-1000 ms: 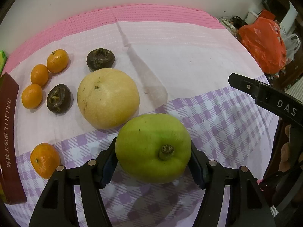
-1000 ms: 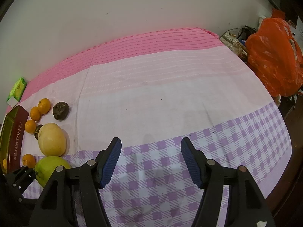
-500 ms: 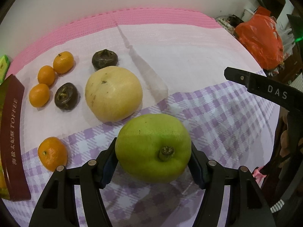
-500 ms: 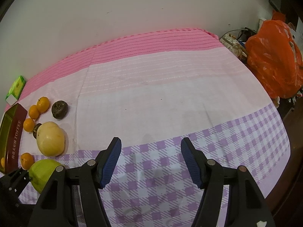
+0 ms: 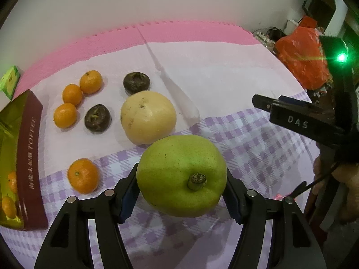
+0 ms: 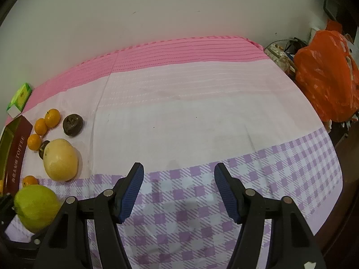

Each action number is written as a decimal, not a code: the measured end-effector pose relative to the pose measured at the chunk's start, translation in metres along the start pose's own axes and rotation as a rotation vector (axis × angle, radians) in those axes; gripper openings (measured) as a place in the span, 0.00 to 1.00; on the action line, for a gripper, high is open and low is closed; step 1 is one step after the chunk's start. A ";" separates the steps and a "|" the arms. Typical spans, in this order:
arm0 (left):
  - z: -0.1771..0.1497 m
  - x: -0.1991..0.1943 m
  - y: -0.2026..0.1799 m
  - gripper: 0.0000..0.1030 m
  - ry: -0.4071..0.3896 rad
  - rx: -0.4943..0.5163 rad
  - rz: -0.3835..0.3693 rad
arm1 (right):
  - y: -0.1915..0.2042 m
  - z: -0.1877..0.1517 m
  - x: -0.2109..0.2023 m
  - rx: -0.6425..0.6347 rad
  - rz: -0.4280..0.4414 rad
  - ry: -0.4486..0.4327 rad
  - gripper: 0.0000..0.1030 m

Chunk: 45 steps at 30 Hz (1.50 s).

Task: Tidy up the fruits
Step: 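Carry the green fruit over the tin box with the left gripper while the right gripper approaches an orange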

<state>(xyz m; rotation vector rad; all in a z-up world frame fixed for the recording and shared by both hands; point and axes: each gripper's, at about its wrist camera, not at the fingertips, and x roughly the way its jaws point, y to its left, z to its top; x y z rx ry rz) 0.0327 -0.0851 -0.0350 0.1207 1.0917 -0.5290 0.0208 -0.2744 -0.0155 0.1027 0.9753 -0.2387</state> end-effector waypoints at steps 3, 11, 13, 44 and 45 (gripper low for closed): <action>-0.001 -0.008 0.005 0.64 -0.013 -0.006 0.008 | 0.004 -0.001 -0.001 -0.014 -0.003 -0.006 0.61; 0.004 -0.037 0.030 0.64 -0.074 -0.047 0.030 | 0.014 -0.004 -0.003 -0.056 -0.005 -0.015 0.61; 0.008 -0.042 0.038 0.64 -0.086 -0.067 0.034 | 0.017 -0.005 -0.003 -0.065 -0.006 -0.017 0.61; -0.020 -0.100 0.235 0.64 -0.156 -0.343 0.321 | 0.090 -0.021 -0.041 -0.237 0.169 -0.101 0.61; -0.021 -0.100 0.241 0.64 -0.156 -0.354 0.325 | 0.097 -0.023 -0.044 -0.250 0.185 -0.105 0.61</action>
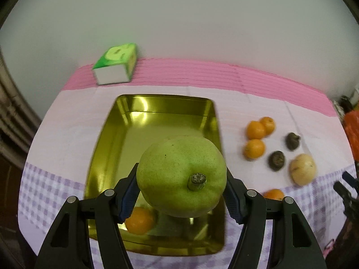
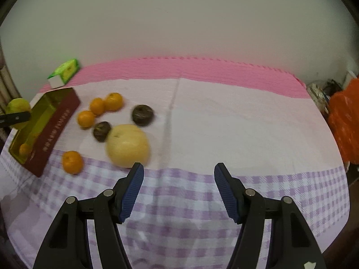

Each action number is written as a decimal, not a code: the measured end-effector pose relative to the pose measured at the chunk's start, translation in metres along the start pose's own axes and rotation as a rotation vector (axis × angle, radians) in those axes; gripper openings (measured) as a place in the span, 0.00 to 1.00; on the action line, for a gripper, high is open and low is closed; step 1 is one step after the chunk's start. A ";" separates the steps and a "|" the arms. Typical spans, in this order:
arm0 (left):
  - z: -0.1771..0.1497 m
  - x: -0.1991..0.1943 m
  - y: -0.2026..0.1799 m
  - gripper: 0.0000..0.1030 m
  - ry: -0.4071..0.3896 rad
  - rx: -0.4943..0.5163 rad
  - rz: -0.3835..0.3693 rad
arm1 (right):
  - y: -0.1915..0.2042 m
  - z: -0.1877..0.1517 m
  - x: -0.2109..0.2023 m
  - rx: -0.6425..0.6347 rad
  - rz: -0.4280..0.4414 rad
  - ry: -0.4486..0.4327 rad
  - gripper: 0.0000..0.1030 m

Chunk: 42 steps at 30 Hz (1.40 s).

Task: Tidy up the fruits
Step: 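Carry the green fruit over the tin box with the left gripper while the right gripper approaches an orange, then open the left gripper to drop the green fruit in the box while the right gripper grasps an orange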

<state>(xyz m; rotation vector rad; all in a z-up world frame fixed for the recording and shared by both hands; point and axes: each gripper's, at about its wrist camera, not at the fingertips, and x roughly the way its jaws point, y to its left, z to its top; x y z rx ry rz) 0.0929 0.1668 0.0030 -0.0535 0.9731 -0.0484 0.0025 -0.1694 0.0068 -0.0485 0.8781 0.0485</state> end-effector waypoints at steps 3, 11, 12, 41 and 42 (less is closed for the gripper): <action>0.002 0.005 0.014 0.64 0.006 -0.024 0.015 | 0.022 0.002 -0.003 -0.033 0.040 -0.002 0.61; 0.002 0.024 0.049 0.64 0.040 -0.086 0.049 | 0.080 -0.001 0.009 -0.121 0.144 0.049 0.61; 0.001 0.026 0.053 0.64 0.045 -0.098 0.051 | 0.087 -0.002 0.011 -0.131 0.153 0.057 0.61; -0.012 0.064 0.061 0.65 0.163 -0.075 0.074 | 0.157 0.001 0.083 -0.181 0.181 0.175 0.49; -0.012 0.065 0.060 0.65 0.163 -0.071 0.079 | 0.157 0.001 0.085 -0.177 0.185 0.178 0.48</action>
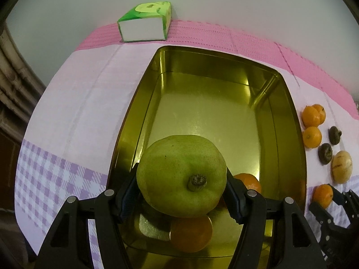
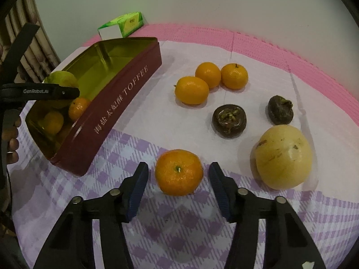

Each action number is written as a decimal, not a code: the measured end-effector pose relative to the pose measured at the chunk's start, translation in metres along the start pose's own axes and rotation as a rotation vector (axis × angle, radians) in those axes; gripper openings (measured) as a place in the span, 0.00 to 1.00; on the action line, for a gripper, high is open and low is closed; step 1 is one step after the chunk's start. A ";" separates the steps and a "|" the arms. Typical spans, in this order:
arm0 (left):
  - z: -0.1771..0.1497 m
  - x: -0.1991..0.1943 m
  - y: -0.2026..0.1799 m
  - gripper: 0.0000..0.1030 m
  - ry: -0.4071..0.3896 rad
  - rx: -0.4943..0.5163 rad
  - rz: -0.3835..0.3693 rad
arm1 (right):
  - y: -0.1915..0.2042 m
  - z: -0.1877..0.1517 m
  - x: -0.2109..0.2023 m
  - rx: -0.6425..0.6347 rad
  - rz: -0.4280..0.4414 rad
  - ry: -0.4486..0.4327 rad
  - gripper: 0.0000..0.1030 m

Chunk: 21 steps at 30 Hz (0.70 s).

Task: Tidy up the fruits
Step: 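Open the left gripper to drop the green fruit in the box while the right gripper grasps an orange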

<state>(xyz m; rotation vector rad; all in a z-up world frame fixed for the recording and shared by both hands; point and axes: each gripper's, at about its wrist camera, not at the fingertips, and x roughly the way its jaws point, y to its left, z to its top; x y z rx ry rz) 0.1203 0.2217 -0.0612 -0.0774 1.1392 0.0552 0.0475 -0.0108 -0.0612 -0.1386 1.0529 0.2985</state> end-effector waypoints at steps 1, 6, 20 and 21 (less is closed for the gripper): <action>0.000 0.001 -0.001 0.65 0.001 0.003 0.004 | 0.000 0.000 0.001 0.003 0.002 0.001 0.47; 0.001 0.004 -0.002 0.65 0.001 0.007 0.011 | 0.002 -0.002 0.002 -0.005 0.001 0.003 0.42; -0.007 -0.022 -0.001 0.69 -0.046 -0.011 0.038 | 0.004 0.000 0.002 -0.010 -0.006 0.001 0.38; -0.007 -0.026 -0.001 0.70 -0.057 -0.010 0.034 | 0.003 0.000 0.002 -0.012 -0.007 0.001 0.38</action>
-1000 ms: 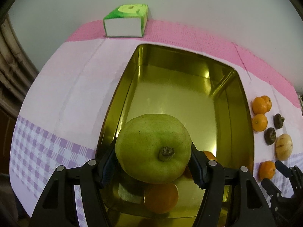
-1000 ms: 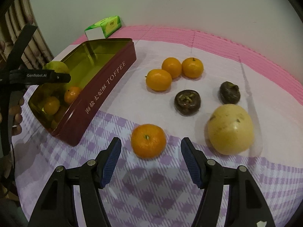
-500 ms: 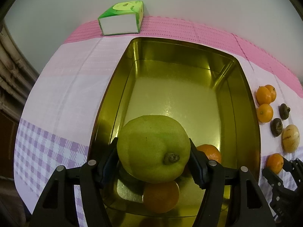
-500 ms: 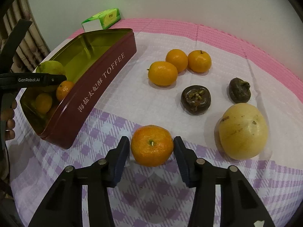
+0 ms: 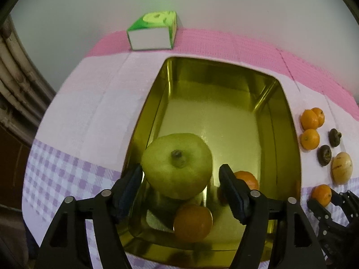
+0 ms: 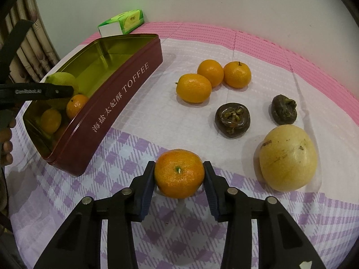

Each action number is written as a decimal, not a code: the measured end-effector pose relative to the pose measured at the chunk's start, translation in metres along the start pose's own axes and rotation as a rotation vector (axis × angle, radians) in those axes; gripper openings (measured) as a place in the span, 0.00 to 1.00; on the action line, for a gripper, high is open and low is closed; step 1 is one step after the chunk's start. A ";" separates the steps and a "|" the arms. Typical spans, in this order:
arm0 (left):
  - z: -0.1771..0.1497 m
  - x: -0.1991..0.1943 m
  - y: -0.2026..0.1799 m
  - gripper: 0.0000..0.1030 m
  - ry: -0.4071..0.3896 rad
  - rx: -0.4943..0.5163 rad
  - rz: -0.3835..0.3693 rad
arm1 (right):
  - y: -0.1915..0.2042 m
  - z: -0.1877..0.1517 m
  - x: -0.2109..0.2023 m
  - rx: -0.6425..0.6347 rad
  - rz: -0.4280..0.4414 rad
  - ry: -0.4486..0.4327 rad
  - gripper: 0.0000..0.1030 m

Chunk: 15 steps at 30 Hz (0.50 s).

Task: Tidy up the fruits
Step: 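Open the left gripper to drop the green fruit in the box while the right gripper grasps an orange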

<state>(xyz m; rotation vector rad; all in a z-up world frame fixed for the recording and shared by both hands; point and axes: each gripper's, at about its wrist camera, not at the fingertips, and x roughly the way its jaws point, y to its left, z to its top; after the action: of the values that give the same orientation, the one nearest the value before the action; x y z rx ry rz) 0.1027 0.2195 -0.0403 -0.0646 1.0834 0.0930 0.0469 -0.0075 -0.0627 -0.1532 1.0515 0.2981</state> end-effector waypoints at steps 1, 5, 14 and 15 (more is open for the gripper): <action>-0.001 -0.004 -0.001 0.70 -0.011 0.003 -0.005 | 0.000 0.000 0.000 -0.001 -0.001 0.000 0.38; -0.006 -0.019 -0.006 0.72 -0.048 0.030 0.031 | 0.000 0.000 0.000 0.000 -0.006 0.002 0.38; -0.016 -0.052 0.017 0.72 -0.117 -0.065 0.025 | 0.003 0.003 0.001 0.001 -0.018 0.009 0.38; -0.017 -0.054 0.020 0.72 -0.117 -0.075 0.022 | 0.003 0.003 0.001 0.001 -0.020 0.010 0.38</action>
<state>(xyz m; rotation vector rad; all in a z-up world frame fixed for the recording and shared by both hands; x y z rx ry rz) 0.0606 0.2357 -0.0002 -0.1132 0.9634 0.1557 0.0488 -0.0038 -0.0625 -0.1637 1.0590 0.2791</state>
